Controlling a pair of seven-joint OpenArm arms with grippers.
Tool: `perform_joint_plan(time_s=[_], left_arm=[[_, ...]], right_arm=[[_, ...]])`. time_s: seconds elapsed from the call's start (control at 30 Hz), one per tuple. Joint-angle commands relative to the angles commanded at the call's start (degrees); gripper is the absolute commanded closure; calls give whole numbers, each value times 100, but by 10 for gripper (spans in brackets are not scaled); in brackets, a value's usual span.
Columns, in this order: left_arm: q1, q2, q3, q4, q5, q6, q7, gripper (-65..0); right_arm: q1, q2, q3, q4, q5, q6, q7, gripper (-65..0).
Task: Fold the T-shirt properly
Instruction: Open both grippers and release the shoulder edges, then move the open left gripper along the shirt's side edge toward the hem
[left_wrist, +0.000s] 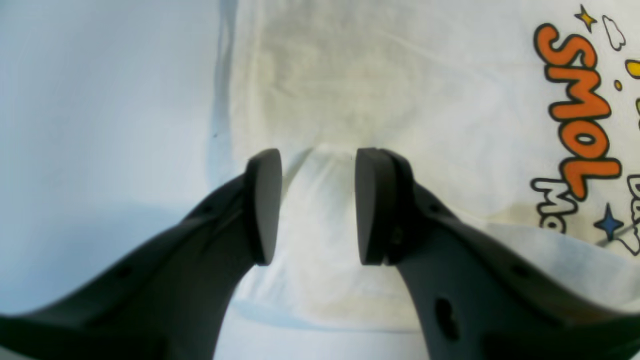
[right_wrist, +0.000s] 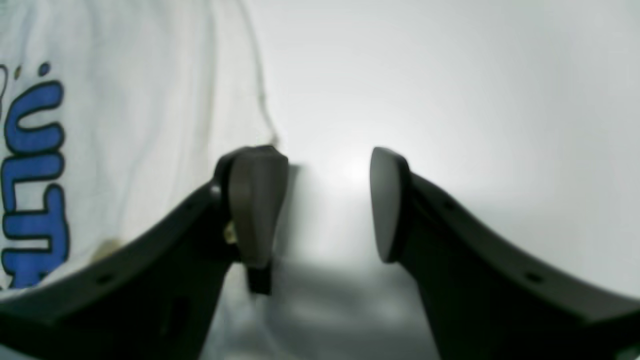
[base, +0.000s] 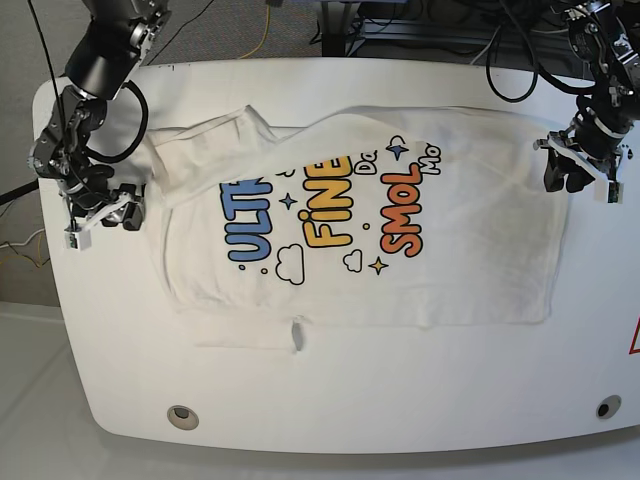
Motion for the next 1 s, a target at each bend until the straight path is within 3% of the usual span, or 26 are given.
perform_joint_plan(time_s=[0.43,1.0], left_arm=[[23,-41,-32,-100,28,19,-350,-302],[59,1,-39,-40,-1,50,-160,-260]], right_arm=[[26,88,-199,-360,-78,11,156,-321],[-476,18,-312,181,-32,11,223,-315]])
